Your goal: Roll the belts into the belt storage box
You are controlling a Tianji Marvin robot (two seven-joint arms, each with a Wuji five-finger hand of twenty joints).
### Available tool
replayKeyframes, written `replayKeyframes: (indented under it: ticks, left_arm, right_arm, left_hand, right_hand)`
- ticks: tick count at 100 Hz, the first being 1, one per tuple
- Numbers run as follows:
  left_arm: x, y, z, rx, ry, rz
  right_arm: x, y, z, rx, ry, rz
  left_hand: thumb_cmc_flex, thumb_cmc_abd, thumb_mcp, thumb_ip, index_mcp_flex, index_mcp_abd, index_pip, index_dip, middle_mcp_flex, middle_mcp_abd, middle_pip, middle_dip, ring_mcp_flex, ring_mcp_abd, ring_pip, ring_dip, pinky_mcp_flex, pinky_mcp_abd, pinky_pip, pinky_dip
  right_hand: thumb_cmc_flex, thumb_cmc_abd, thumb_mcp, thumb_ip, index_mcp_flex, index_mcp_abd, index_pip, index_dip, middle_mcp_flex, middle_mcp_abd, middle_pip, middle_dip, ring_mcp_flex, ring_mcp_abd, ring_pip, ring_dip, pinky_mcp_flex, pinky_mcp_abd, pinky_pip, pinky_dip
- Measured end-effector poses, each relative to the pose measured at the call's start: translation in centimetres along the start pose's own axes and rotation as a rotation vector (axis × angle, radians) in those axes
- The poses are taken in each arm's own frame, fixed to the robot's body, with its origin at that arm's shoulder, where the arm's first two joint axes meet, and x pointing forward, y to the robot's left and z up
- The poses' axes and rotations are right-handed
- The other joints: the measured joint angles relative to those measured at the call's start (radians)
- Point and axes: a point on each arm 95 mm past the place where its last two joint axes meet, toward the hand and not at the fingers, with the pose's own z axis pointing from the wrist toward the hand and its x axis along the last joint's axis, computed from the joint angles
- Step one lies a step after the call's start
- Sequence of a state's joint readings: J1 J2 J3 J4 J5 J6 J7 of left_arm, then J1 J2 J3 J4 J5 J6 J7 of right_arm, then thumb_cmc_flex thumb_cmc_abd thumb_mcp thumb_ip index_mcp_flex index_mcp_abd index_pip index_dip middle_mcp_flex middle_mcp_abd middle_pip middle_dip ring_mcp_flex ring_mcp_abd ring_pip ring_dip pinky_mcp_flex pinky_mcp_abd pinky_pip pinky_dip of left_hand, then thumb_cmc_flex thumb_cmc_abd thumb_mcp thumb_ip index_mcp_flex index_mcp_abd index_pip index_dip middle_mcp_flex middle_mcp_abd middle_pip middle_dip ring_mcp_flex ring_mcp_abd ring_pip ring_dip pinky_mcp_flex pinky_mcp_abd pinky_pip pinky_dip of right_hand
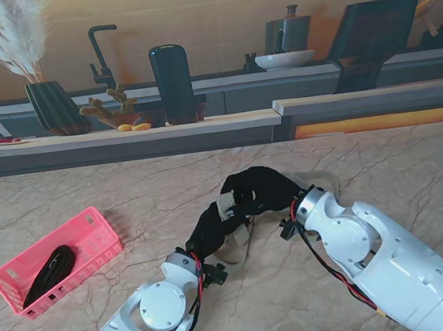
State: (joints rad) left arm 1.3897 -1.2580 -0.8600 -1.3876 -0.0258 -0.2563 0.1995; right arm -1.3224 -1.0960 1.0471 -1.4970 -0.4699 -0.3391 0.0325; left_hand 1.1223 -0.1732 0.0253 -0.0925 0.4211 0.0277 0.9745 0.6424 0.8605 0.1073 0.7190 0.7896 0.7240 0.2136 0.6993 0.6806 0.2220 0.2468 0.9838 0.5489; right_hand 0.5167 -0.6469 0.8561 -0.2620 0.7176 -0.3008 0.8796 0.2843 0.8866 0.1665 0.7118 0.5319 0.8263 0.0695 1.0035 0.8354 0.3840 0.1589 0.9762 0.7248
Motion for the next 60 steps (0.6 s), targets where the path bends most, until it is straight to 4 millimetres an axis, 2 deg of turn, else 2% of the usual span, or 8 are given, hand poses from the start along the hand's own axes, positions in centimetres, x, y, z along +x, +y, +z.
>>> replayKeyframes:
  ticks: [9, 12, 24, 34, 41, 43, 49, 60]
  left_arm:
    - [0.0, 0.0, 0.0, 0.000, -0.002, -0.001]
    - [0.0, 0.0, 0.0, 0.000, -0.002, 0.001]
    - [0.2, -0.3, 0.1, -0.009, 0.012, 0.061]
    - [0.4, -0.7, 0.3, -0.018, 0.028, 0.094]
    - [0.4, -0.9, 0.3, -0.016, 0.036, 0.106]
    - [0.4, -0.9, 0.3, -0.015, 0.039, 0.109]
    - [0.5, -1.1, 0.3, -0.012, 0.046, 0.113]
    - [0.6, -1.4, 0.4, -0.017, 0.053, 0.113]
  right_arm:
    - [0.0, 0.0, 0.1, -0.019, 0.010, -0.020]
    - [0.1, 0.0, 0.1, -0.026, 0.012, -0.030]
    - [0.2, 0.2, -0.2, -0.056, 0.011, -0.033]
    - [0.7, 0.6, -0.6, -0.091, 0.009, -0.036]
    - [1.3, 1.2, -0.7, -0.121, 0.015, -0.056]
    - [1.5, 1.4, -0.7, -0.127, 0.019, -0.060]
    - [2.2, 1.8, -0.6, -0.146, 0.032, -0.066]
    - [3.2, 2.7, -0.5, -0.184, 0.052, -0.074]
  left_hand:
    - [-0.281, -0.085, 0.328, 0.001, 0.000, 0.000, -0.059, 0.018, -0.084, -0.001, -0.075, -0.076, -0.051, 0.005, -0.033, 0.000, -0.022, 0.001, -0.022, 0.006]
    - [-0.345, -0.102, 0.381, 0.020, 0.000, -0.001, -0.085, 0.010, -0.115, -0.001, -0.113, -0.107, -0.055, 0.006, -0.045, 0.000, -0.030, 0.002, -0.029, 0.006]
    - [-0.503, -0.220, 0.465, 0.020, -0.007, -0.030, -0.130, -0.042, -0.260, 0.011, -0.277, -0.240, -0.188, 0.006, -0.184, -0.051, -0.086, 0.003, -0.140, -0.002]
    - [-0.555, -0.264, 0.487, 0.022, -0.018, -0.062, -0.176, -0.086, -0.364, 0.027, -0.369, -0.320, -0.292, 0.006, -0.293, -0.110, -0.128, 0.000, -0.254, -0.033]
    - [-0.555, -0.263, 0.505, 0.022, -0.033, -0.062, -0.355, -0.140, -0.378, 0.034, -0.393, -0.336, -0.295, 0.006, -0.329, -0.131, -0.129, -0.006, -0.297, -0.038]
    - [-0.555, -0.263, 0.517, 0.022, -0.047, -0.059, -0.393, -0.142, -0.378, 0.034, -0.398, -0.343, -0.295, 0.004, -0.334, -0.137, -0.129, -0.008, -0.306, -0.040]
    - [-0.556, -0.274, 0.528, 0.023, -0.111, 0.010, -0.496, -0.145, -0.378, 0.035, -0.401, -0.358, -0.295, -0.004, -0.356, -0.152, -0.129, -0.013, -0.331, -0.050]
    - [-0.556, -0.274, 0.548, 0.023, -0.129, 0.013, -0.518, -0.146, -0.390, 0.035, -0.412, -0.378, -0.295, -0.022, -0.399, -0.189, -0.130, -0.024, -0.364, -0.059]
  right_hand:
    - [0.000, -0.010, -0.001, -0.002, 0.026, 0.013, 0.000, -0.016, 0.031, 0.000, -0.024, -0.027, 0.011, 0.010, 0.000, 0.000, 0.003, 0.000, 0.000, 0.000]
    - [0.000, -0.020, -0.001, -0.002, 0.037, 0.015, 0.000, -0.017, 0.040, 0.000, -0.027, -0.046, 0.011, 0.016, 0.000, 0.000, 0.003, 0.000, 0.000, 0.000]
    - [0.000, -0.032, -0.001, -0.002, 0.049, 0.025, 0.000, -0.017, 0.054, 0.000, -0.040, -0.050, 0.009, 0.041, -0.002, -0.001, 0.003, 0.000, 0.000, 0.000]
    - [0.010, -0.032, -0.001, -0.002, 0.049, 0.046, 0.000, -0.017, 0.054, 0.000, -0.050, -0.051, 0.007, 0.044, -0.003, -0.001, 0.003, 0.000, 0.000, 0.000]
    - [0.019, -0.030, -0.001, -0.002, 0.049, 0.068, 0.000, -0.002, 0.054, -0.003, -0.057, -0.051, 0.007, 0.029, -0.004, -0.015, 0.002, 0.001, 0.000, 0.000]
    - [0.019, -0.030, -0.001, -0.002, 0.049, 0.072, 0.001, 0.007, 0.054, -0.018, -0.057, -0.051, 0.007, 0.018, -0.004, -0.015, 0.002, 0.001, 0.000, 0.000]
    - [0.019, -0.030, -0.001, -0.002, 0.049, 0.076, 0.002, 0.019, 0.085, -0.105, 0.032, -0.022, 0.007, -0.017, -0.004, -0.015, 0.000, 0.001, 0.000, 0.000]
    - [0.029, -0.019, -0.007, -0.002, 0.049, 0.101, 0.002, 0.034, 0.095, -0.126, 0.069, -0.009, -0.004, -0.024, -0.016, -0.016, 0.000, 0.001, 0.000, 0.000]
